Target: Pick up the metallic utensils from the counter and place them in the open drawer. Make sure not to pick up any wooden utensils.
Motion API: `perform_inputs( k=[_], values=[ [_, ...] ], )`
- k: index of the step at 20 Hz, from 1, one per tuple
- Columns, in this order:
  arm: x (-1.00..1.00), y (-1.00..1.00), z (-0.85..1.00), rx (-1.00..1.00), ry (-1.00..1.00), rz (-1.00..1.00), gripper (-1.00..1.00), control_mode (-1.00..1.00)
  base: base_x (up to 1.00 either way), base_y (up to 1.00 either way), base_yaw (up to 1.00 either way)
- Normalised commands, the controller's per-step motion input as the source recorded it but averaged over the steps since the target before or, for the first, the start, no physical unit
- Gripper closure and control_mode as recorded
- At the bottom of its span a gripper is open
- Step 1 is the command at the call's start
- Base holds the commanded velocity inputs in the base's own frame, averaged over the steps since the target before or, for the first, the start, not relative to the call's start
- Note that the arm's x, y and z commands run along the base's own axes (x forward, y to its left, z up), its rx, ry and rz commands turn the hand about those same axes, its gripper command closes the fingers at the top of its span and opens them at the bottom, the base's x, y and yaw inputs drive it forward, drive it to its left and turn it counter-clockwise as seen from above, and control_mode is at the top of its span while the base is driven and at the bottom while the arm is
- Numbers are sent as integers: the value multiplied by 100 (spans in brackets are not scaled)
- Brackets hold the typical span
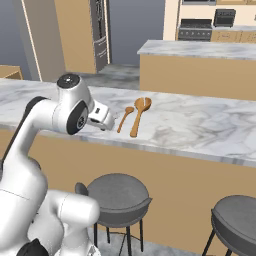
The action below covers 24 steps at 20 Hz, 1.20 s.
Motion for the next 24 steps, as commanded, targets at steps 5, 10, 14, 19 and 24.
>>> perform_inputs(
  k=[5,10,14,19,24],
  values=[
    [56,4,-4,0,9,0,-100,-100,0,0,0],
    [39,0,-14,-1,12,0,-100,-100,0,0,0],
    [38,0,-14,-1,7,0,-100,-100,0,0,0],
    [20,0,-27,-2,1,0,-100,-100,0,0,0],
    [14,0,-29,0,0,0,-100,-100,0,0,0]
  ],
)
